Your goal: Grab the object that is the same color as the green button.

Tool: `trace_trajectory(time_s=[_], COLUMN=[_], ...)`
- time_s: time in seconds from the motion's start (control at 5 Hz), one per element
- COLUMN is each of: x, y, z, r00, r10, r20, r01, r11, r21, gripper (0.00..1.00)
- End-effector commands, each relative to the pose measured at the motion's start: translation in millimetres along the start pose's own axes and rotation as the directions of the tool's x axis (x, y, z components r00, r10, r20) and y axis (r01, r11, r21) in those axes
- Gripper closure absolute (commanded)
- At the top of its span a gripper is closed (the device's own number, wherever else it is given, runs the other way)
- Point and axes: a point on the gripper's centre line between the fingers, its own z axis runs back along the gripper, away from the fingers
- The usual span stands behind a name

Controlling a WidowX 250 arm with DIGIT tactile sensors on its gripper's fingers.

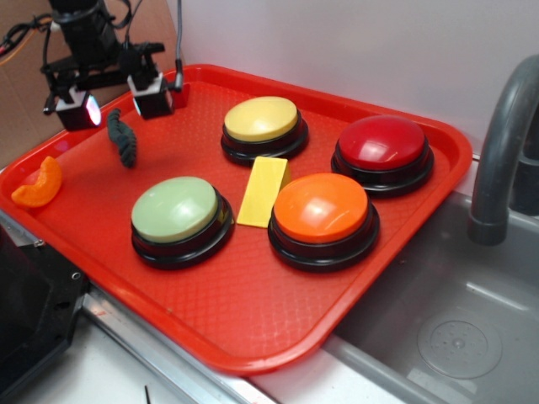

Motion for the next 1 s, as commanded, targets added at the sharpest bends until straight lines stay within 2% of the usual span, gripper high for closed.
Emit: trace_trajectory(time_s=[0.0, 0.2, 0.4, 0.6, 0.8], x=[3.7, 1.3, -3.8, -4.2, -3.7], y=[19.0, 20.4, 22.4, 22.6, 8.4], z=[-16.6, -28.1, -26.6, -14.2, 24.9], r00=[0.999, 0.999, 0.999, 0.998, 0.981], r10=[-0.037, -0.032, -0.032, -0.055, -0.165], r20=[0.013, -0.002, 0.012, 0.037, 0.103], r01=[0.037, 0.032, 0.032, 0.054, 0.165], r11=[0.999, 0.999, 0.999, 0.998, 0.986], r21=[0.009, 0.032, 0.02, 0.035, 0.002], gripper=[0.0, 0.0, 1.0, 1.0, 1.0])
